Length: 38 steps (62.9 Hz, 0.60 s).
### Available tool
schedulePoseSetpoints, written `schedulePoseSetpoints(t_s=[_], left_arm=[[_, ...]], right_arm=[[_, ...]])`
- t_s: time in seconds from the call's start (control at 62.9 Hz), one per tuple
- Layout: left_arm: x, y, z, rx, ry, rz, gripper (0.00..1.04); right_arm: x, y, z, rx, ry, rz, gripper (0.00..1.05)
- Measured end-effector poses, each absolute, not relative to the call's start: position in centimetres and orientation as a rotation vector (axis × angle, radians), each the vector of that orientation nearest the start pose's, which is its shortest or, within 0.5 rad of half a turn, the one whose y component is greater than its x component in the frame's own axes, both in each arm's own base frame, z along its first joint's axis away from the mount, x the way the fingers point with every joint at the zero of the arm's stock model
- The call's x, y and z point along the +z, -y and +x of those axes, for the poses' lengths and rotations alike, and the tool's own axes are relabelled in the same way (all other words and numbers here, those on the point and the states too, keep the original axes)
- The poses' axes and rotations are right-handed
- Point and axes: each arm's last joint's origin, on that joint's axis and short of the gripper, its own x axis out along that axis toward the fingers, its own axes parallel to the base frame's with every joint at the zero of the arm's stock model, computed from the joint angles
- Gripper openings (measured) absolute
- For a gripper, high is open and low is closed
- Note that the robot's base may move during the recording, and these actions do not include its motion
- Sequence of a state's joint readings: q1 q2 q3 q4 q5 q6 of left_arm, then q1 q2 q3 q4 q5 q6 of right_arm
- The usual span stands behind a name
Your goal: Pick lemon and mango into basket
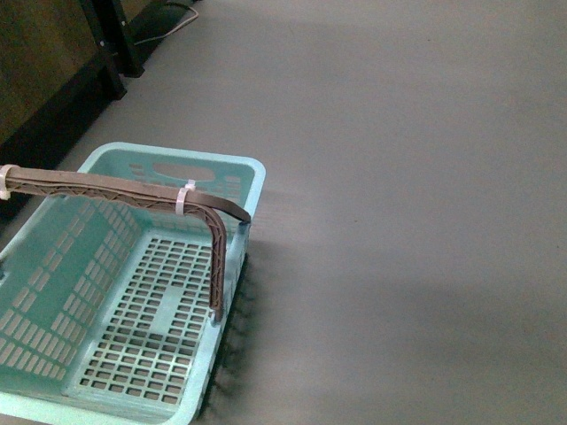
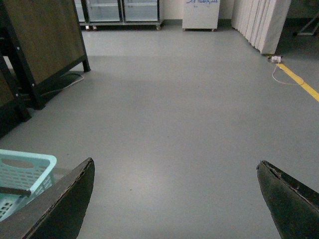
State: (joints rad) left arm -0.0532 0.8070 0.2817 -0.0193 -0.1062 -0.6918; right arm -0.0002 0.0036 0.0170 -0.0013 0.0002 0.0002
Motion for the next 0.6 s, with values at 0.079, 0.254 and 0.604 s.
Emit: schedulePoseSetpoints(t_s=[0.079,0.254,0.604], left_arm=[[16.7,0.8,17.6,0.258,-0.516,-0.72,0.98],[15.4,1.5,20.3,0.295,-0.538,-0.877,0.98],[12.4,2.9,25.1,0.402,-0.586,-1.064,0.98]], right_arm=[[16.9,0.0,9.7,0.0,0.012,0.0,0.96],[16.9,0.0,9.7,-0.001,0.012,0.0,0.96],[16.9,0.0,9.7,0.0,0.012,0.0,0.96]])
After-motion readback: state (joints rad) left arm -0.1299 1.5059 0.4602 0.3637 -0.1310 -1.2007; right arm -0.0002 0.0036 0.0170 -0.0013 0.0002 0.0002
